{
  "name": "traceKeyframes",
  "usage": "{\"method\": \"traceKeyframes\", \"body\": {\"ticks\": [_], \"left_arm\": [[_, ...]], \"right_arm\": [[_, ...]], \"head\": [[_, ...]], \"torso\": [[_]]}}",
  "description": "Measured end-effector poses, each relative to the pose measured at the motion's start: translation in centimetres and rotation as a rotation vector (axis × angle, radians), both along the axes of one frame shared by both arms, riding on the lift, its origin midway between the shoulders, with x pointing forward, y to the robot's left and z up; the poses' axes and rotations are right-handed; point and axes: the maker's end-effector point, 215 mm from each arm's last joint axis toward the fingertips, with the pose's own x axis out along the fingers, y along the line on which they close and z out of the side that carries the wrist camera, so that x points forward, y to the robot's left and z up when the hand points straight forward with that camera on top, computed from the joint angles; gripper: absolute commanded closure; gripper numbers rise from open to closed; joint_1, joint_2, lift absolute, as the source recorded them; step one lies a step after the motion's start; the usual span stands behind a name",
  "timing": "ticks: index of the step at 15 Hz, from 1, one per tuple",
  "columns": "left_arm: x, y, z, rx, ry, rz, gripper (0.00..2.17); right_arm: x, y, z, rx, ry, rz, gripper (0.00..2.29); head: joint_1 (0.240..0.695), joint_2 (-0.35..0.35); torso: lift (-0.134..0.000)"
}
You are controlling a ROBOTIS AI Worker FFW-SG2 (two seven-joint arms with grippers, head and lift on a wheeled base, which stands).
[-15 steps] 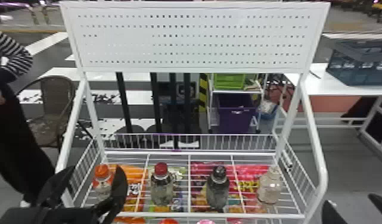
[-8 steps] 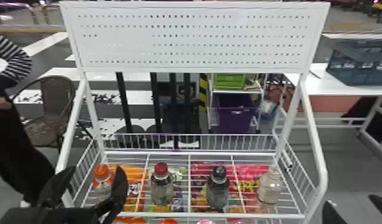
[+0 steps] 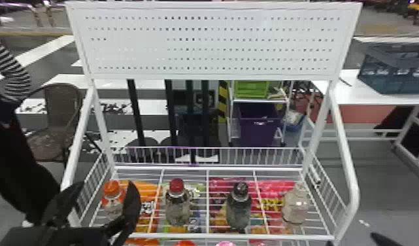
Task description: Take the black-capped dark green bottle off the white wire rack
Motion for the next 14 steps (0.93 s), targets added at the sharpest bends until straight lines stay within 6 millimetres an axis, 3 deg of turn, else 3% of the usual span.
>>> {"method": "traceKeyframes", "body": {"ticks": [4, 6, 11, 14], "left_arm": [[-0.1, -0.4, 0.2, -0.006, -0.007, -0.002, 0.14], [-0.3, -0.6, 0.2, -0.006, -0.009, -0.006, 0.14], [-0.4, -1.0, 0.3, 0.005, -0.014, -0.009, 0.14], [-0.3, -1.1, 0.3, 0.006, -0.013, -0.009, 0.14]], "right_arm": [[2.8, 4.3, -7.1, 0.024, 0.047, 0.049, 0.13], [4.8, 6.2, -9.5, 0.034, 0.056, 0.07, 0.13], [9.7, 11.1, -11.6, 0.002, 0.029, 0.11, 0.13], [12.3, 12.7, -11.7, -0.013, 0.019, 0.126, 0.13]], "head": [[0.499, 0.0], [0.499, 0.0], [0.499, 0.0], [0.499, 0.0]], "torso": [[0.0], [0.0], [0.0], [0.0]]}}
